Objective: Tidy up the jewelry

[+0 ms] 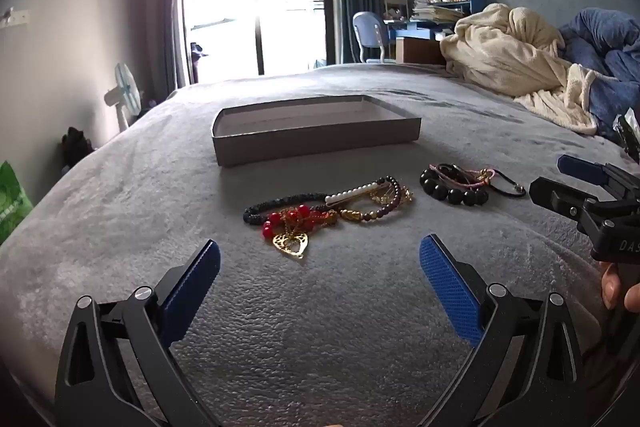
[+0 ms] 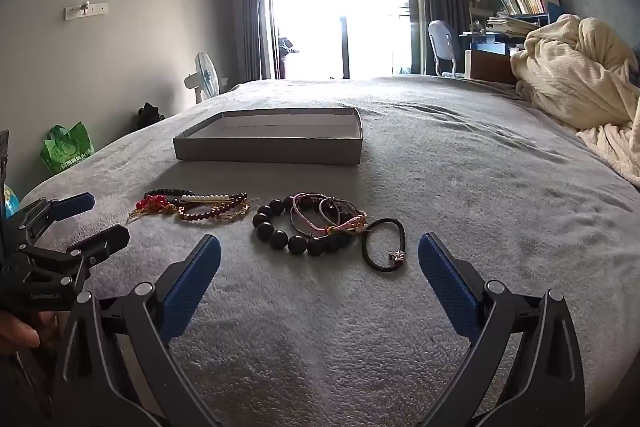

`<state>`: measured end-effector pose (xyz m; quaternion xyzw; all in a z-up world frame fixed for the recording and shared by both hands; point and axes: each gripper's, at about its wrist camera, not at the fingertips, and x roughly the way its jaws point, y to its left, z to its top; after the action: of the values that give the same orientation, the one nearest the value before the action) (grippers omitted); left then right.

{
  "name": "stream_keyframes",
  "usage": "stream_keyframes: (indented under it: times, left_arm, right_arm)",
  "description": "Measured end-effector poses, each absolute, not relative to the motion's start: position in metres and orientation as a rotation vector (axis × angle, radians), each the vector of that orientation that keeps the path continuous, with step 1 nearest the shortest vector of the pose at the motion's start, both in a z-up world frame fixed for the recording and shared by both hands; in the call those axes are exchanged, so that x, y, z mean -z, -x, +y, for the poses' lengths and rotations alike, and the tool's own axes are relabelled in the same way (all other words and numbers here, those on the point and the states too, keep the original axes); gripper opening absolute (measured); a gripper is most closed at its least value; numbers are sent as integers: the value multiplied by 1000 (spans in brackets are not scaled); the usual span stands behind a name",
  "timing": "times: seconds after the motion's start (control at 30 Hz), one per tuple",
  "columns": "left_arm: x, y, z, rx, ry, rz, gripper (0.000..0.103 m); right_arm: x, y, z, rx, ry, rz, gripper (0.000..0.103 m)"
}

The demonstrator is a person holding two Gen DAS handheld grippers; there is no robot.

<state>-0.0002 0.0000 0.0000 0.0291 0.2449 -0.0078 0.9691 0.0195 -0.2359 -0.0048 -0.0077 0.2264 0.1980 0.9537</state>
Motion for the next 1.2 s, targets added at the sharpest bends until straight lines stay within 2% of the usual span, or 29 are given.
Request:
stream_keyframes:
  times: [1.2]
  left_arm:
    - [5, 0, -5, 20, -61, 513, 99]
  right_arm:
    - [8, -19, -235, -401, 17, 465, 98]
